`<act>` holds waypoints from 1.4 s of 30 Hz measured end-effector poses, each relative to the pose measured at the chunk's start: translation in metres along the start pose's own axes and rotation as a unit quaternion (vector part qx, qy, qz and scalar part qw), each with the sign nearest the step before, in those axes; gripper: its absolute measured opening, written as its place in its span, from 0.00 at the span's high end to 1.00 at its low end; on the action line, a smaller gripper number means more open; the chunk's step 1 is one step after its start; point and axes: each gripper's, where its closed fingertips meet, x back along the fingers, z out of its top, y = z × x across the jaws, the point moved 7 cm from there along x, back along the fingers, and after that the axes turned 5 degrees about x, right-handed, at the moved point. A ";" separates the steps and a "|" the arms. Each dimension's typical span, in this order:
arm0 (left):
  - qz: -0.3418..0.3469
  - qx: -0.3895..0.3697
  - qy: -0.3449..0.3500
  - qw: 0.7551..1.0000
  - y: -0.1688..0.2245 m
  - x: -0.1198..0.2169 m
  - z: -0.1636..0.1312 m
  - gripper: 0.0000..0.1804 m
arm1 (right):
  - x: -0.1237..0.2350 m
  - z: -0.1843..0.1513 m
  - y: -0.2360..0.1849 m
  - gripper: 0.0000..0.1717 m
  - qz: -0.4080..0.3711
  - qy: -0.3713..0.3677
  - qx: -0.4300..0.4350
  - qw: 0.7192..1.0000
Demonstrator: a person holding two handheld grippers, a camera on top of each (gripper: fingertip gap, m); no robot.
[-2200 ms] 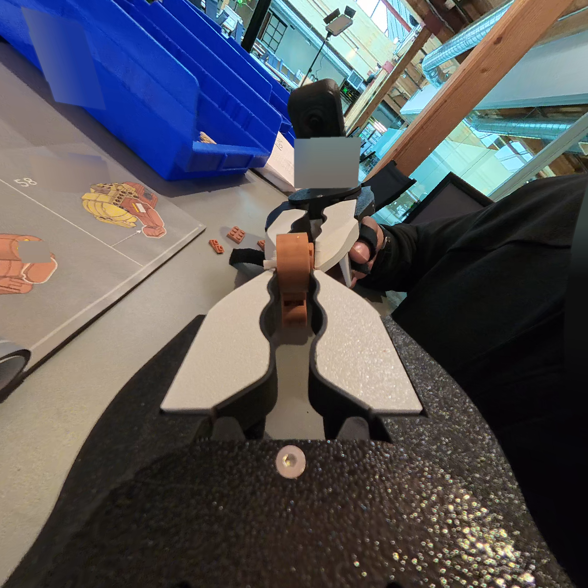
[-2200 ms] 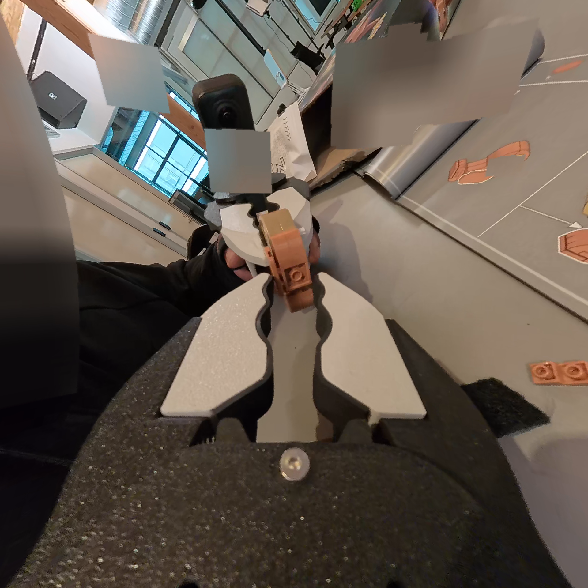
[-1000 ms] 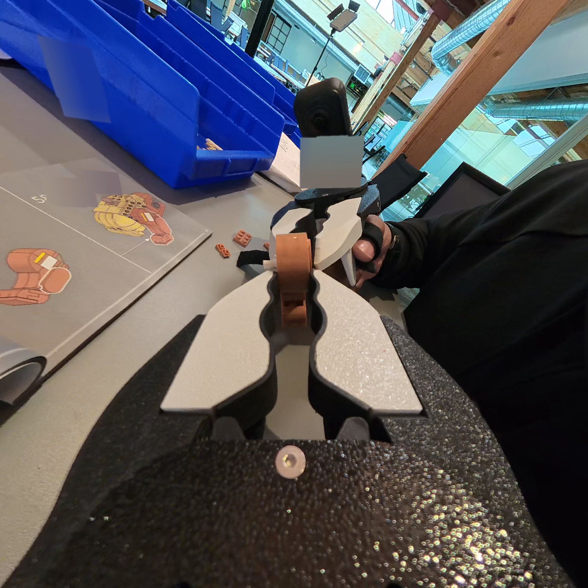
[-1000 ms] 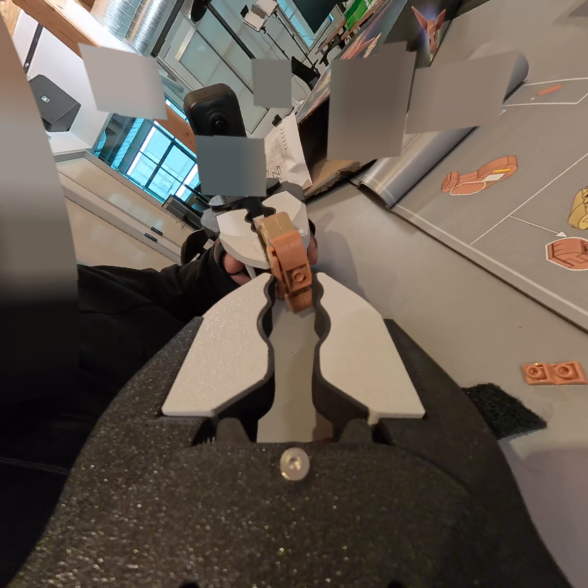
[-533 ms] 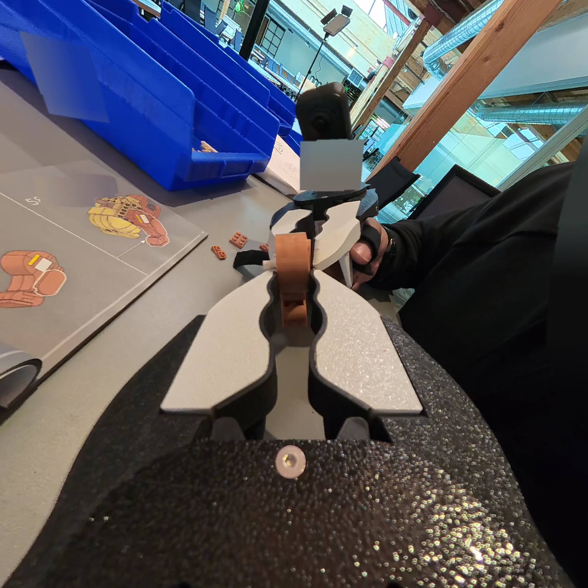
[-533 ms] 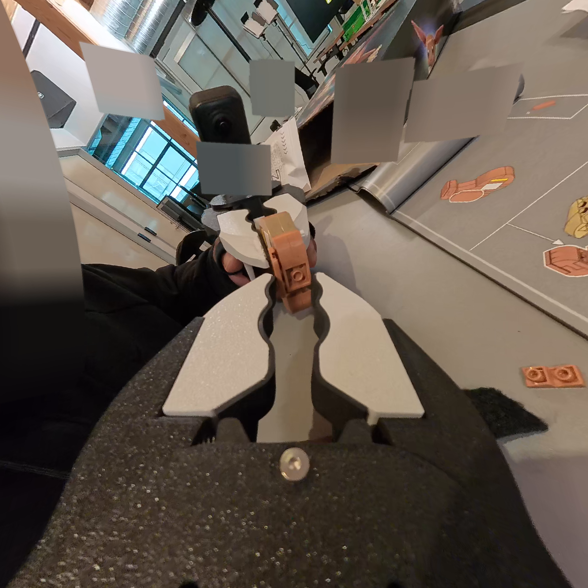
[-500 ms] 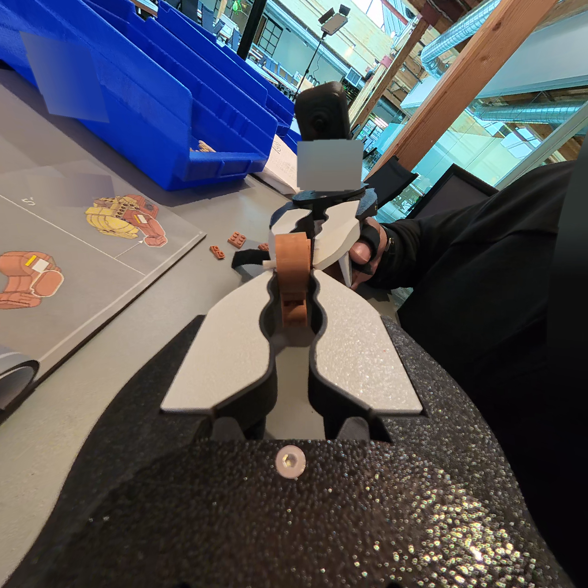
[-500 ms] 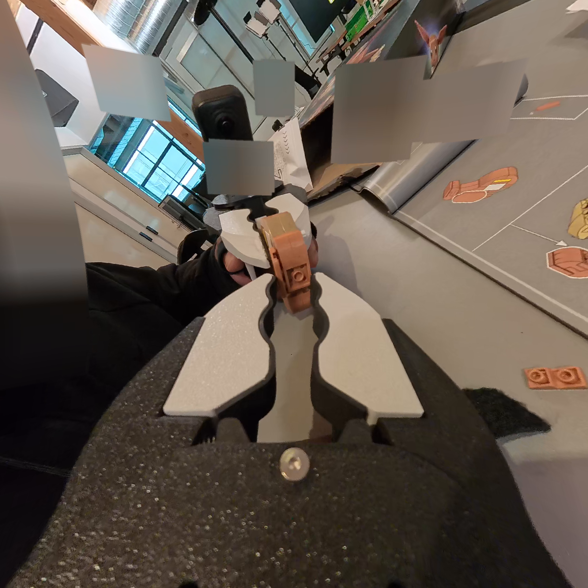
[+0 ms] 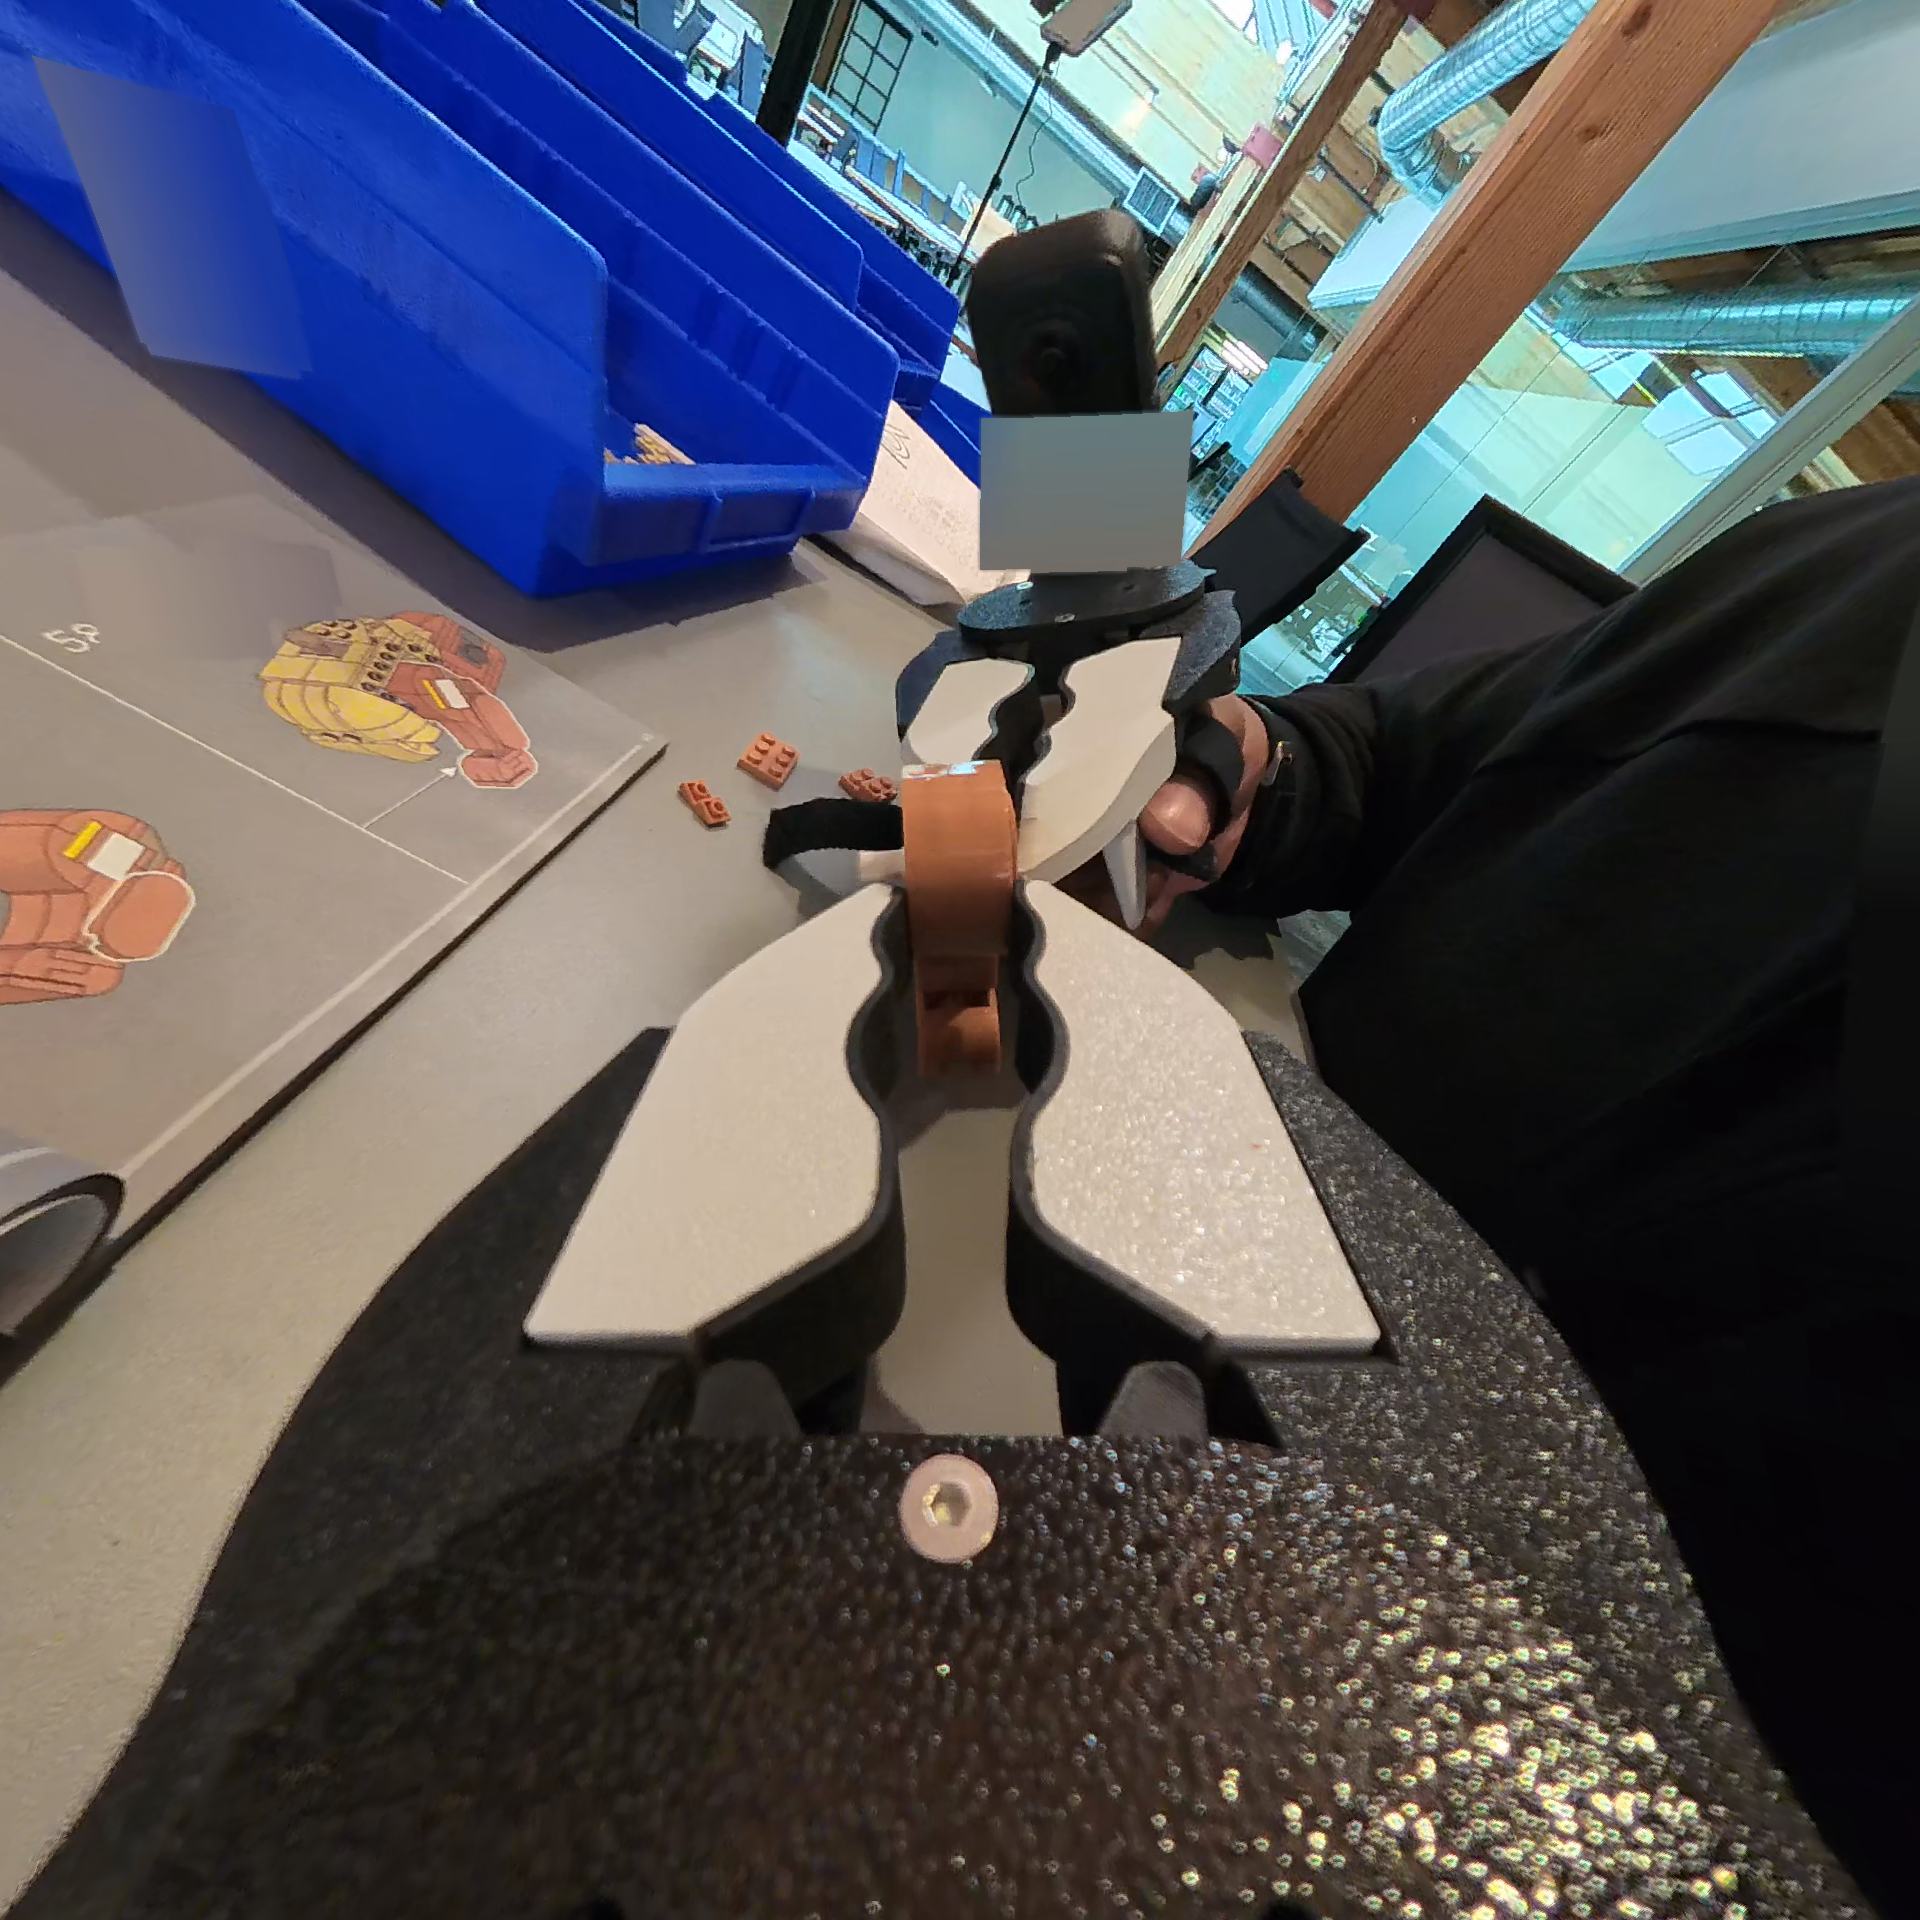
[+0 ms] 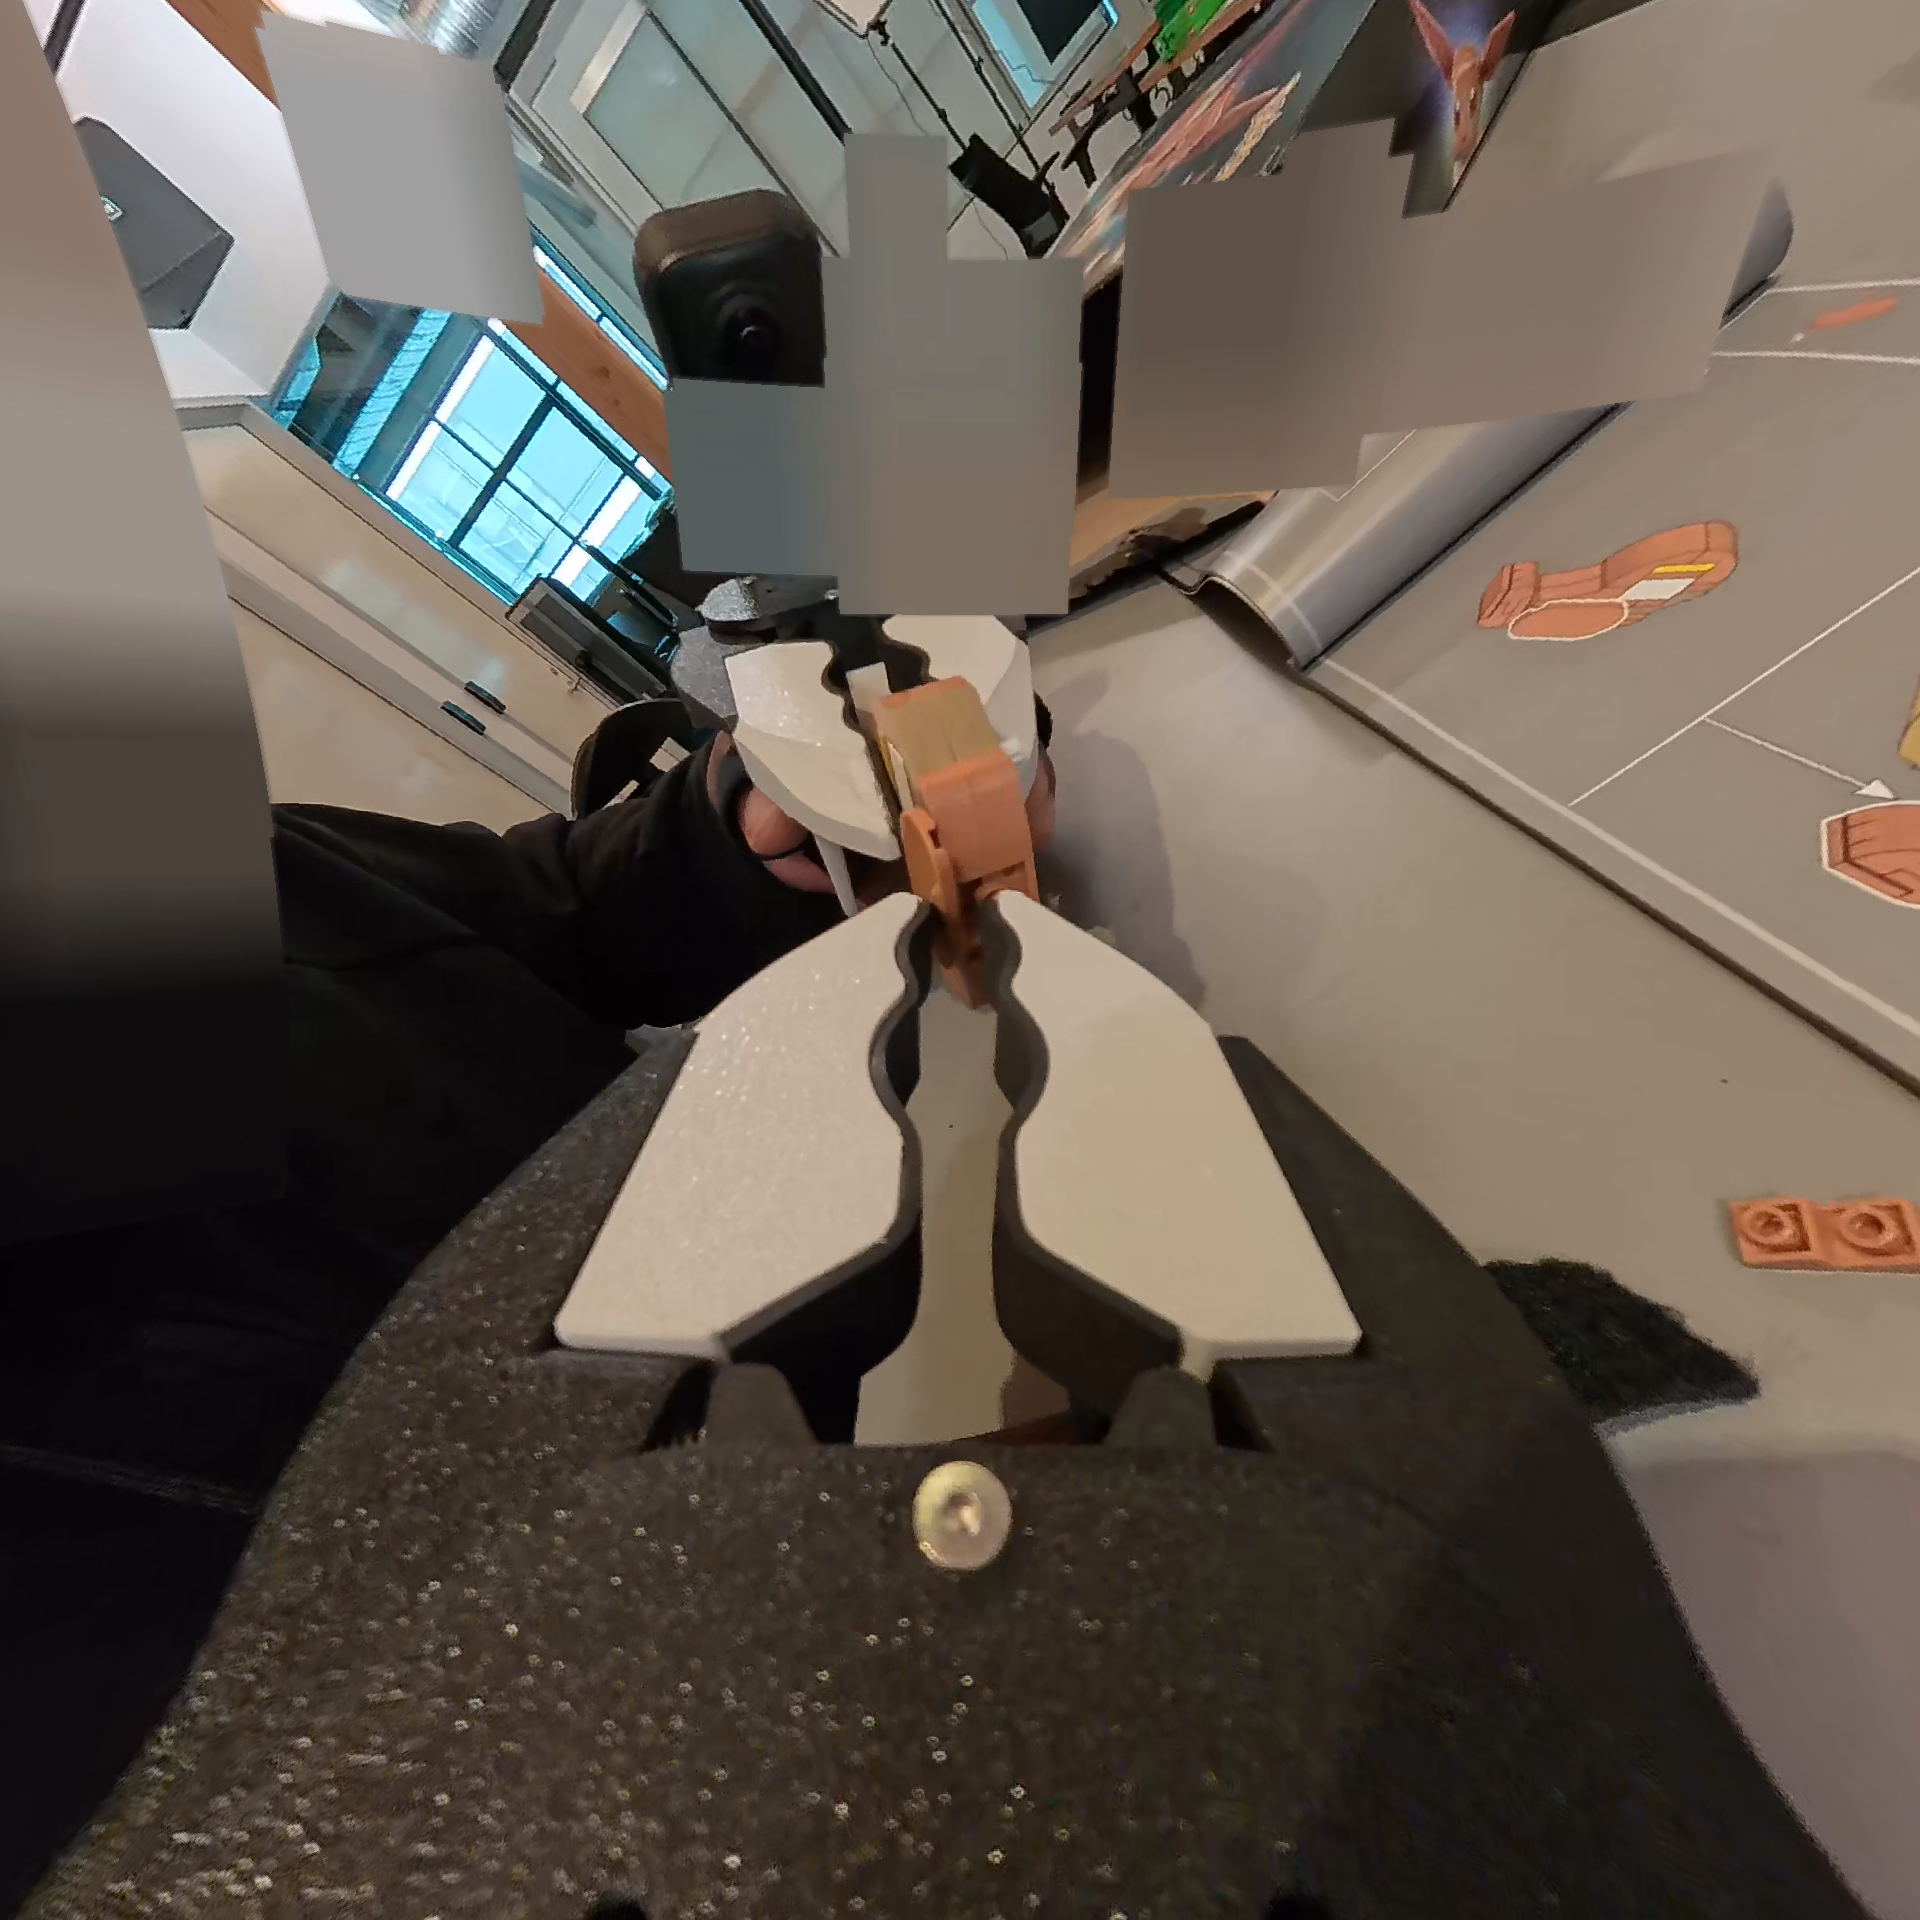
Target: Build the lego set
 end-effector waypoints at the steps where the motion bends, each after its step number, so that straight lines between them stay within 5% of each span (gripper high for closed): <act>1: -0.001 0.003 0.001 1.000 -0.001 0.000 0.000 0.91 | 0.000 0.000 0.000 0.95 -0.004 0.001 0.003 1.000; 13: -0.087 0.079 0.073 0.990 -0.005 0.011 0.011 0.91 | 0.003 0.012 -0.011 0.81 0.018 0.047 0.032 0.998; 19: -0.147 0.120 0.127 0.974 -0.008 0.020 0.018 0.91 | 0.007 0.013 -0.012 0.82 0.040 0.090 0.026 0.995; 42: -0.075 0.080 0.092 0.990 -0.008 0.014 0.014 0.91 | 0.008 0.011 -0.006 0.84 0.025 0.091 0.039 0.995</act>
